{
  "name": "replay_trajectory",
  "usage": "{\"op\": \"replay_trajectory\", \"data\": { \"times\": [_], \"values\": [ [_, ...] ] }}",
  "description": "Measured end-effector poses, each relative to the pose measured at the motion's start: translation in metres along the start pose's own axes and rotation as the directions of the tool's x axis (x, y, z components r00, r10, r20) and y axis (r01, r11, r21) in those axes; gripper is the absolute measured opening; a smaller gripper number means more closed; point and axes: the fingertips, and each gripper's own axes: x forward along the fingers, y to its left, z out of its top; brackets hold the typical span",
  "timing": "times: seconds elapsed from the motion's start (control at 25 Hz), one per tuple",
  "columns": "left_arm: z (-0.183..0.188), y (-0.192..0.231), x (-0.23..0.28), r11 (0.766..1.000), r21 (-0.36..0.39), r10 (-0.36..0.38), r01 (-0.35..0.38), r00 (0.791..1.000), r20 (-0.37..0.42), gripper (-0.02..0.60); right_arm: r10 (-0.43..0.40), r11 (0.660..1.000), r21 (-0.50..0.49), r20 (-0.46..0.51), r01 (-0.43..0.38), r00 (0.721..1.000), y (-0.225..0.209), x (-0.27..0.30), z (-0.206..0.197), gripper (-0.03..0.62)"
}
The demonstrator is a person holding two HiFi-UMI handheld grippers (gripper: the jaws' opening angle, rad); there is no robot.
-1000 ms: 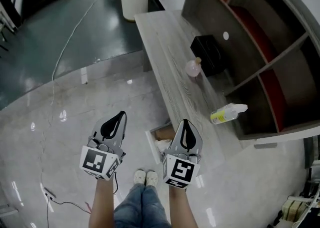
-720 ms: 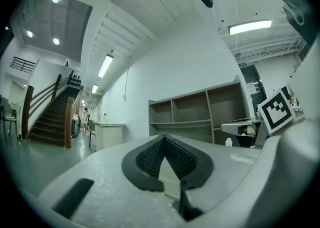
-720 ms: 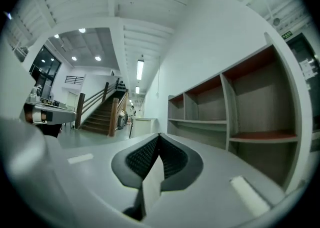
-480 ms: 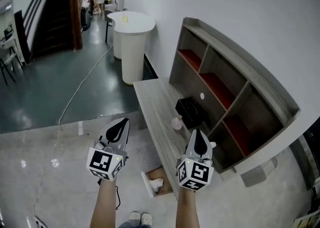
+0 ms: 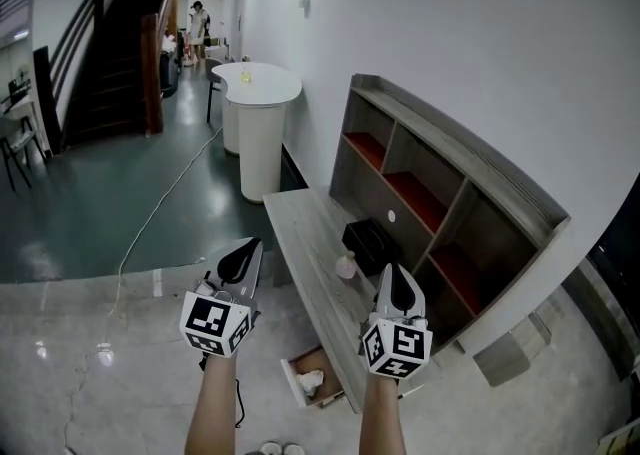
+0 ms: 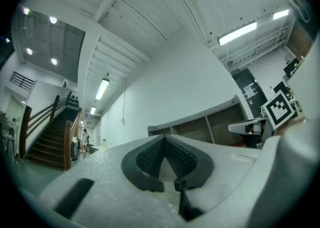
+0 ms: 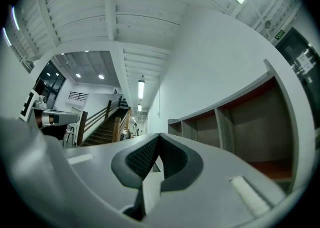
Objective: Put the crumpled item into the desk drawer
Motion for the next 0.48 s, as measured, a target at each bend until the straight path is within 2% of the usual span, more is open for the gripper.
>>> {"op": "replay_trajectory", "data": {
  "times": [0.48],
  "values": [
    [-0.0015,-0.0085,-0.0016,1.0,0.003,-0.004,0.004,1.0,-0.009,0.0,0.045,0.999,0.02,-0.015,-0.045,0.999,0.0017,-0.0051,-0.0089,0.008]
  ]
}}
